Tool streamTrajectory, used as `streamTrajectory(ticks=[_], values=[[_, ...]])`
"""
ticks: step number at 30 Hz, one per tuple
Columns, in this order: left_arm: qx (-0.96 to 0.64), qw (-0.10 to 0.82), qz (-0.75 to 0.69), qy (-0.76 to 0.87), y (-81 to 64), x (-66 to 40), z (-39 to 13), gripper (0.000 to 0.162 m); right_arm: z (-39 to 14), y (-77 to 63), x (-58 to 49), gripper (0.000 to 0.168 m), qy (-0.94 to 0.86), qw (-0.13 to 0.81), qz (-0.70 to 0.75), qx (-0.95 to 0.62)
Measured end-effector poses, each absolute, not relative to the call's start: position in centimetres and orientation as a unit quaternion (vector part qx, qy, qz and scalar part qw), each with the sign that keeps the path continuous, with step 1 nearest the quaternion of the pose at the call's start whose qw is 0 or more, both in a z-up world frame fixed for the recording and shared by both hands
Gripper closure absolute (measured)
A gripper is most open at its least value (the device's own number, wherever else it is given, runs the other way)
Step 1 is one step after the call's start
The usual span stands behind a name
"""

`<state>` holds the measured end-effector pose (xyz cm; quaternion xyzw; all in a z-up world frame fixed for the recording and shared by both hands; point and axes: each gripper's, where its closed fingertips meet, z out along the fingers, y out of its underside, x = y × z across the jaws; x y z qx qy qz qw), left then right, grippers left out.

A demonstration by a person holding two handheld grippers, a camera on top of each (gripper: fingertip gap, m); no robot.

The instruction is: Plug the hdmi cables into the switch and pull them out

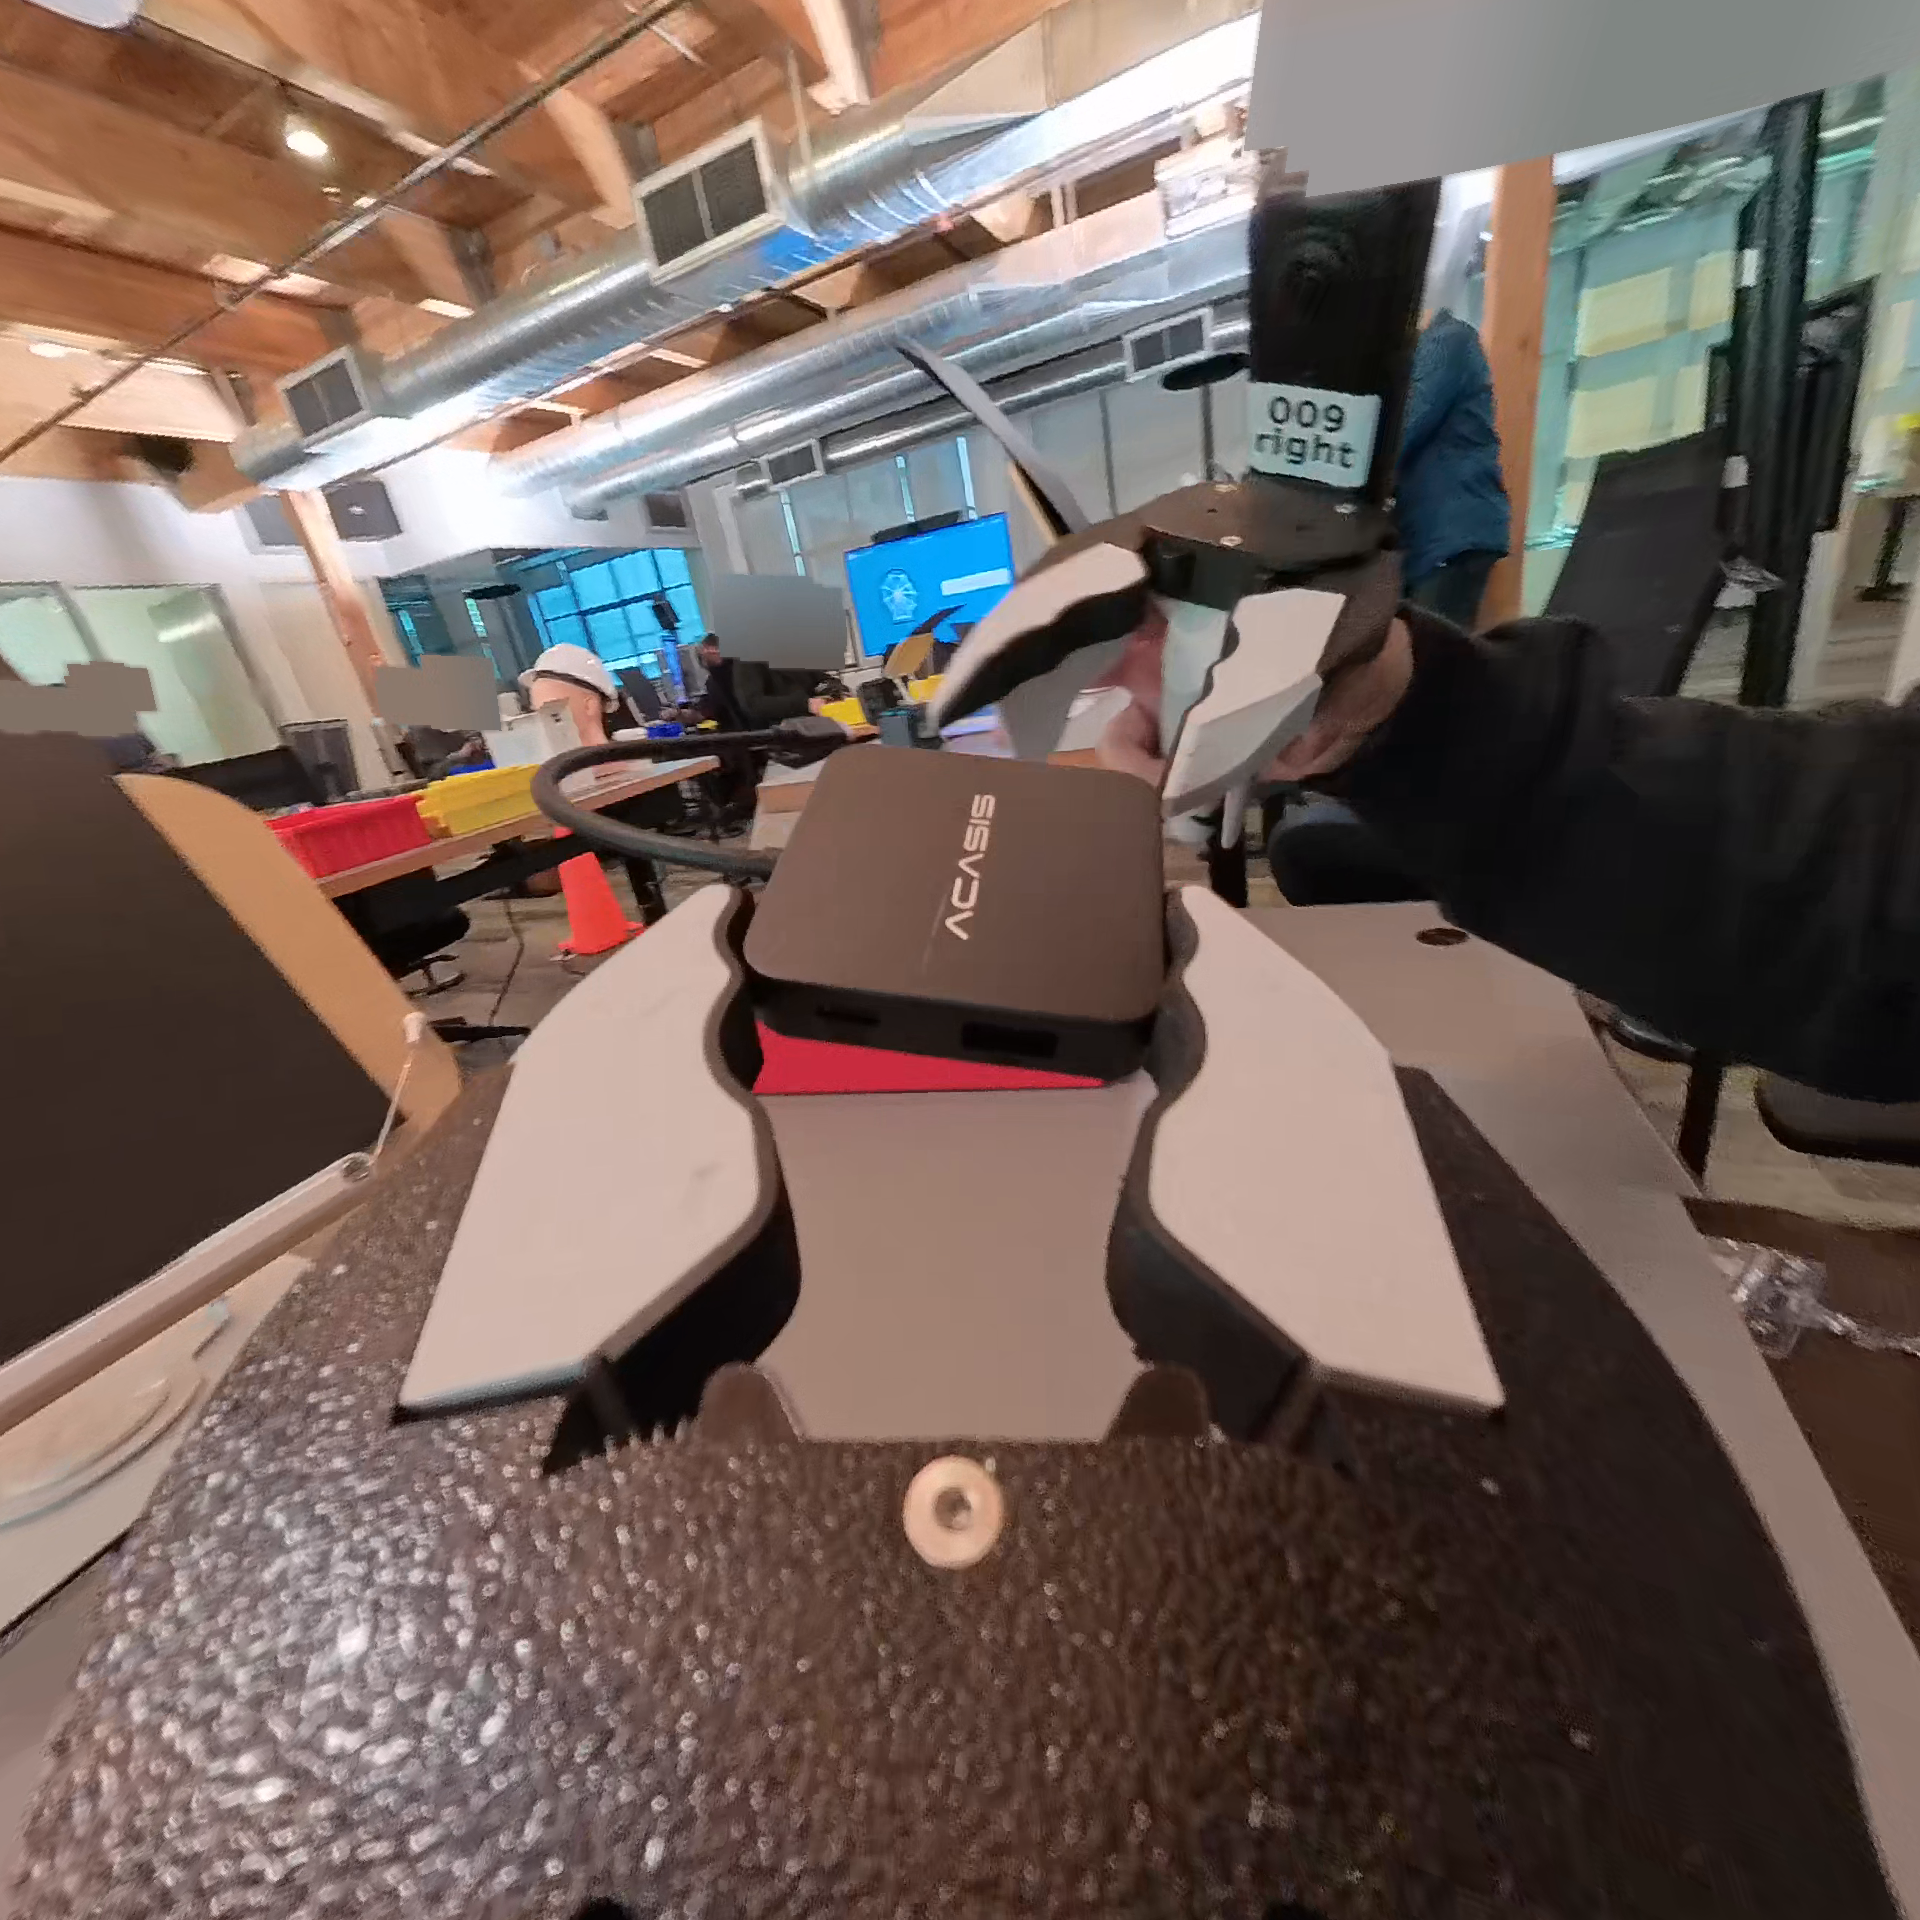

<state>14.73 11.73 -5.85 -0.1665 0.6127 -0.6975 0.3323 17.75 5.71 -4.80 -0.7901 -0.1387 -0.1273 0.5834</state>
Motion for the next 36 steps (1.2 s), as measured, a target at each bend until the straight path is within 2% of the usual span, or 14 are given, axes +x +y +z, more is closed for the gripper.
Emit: streamTrajectory(ticks=[2,5,15,24,32,36], values=[[-0.148,0.320,-0.692,0.630,11.1,14.2,-6.1,0.089,-4.8,7.4,15.7,0.095,-0.182,0.600,-0.100,-0.773],[-0.133,0.321,-0.669,0.657,10.5,13.9,-6.7,0.089,-6.1,8.8,14.5,0.093,-0.224,0.583,-0.082,-0.777],[-0.093,0.282,-0.680,0.670,9.5,12.7,-7.1,0.089,-6.7,9.7,12.0,0.104,-0.284,0.599,-0.029,-0.748],[-0.107,0.258,-0.703,0.654,9.9,12.5,-6.5,0.089,-5.6,10.4,11.7,0.103,-0.267,0.642,-0.041,-0.718],[-0.108,0.258,-0.707,0.650,9.4,12.5,-6.4,0.089,-5.6,9.9,11.8,0.103,-0.260,0.644,-0.039,-0.719],[-0.140,0.299,-0.701,0.632,10.6,13.6,-6.2,0.086,-4.5,8.7,13.9,0.103,-0.216,0.663,-0.070,-0.714]])
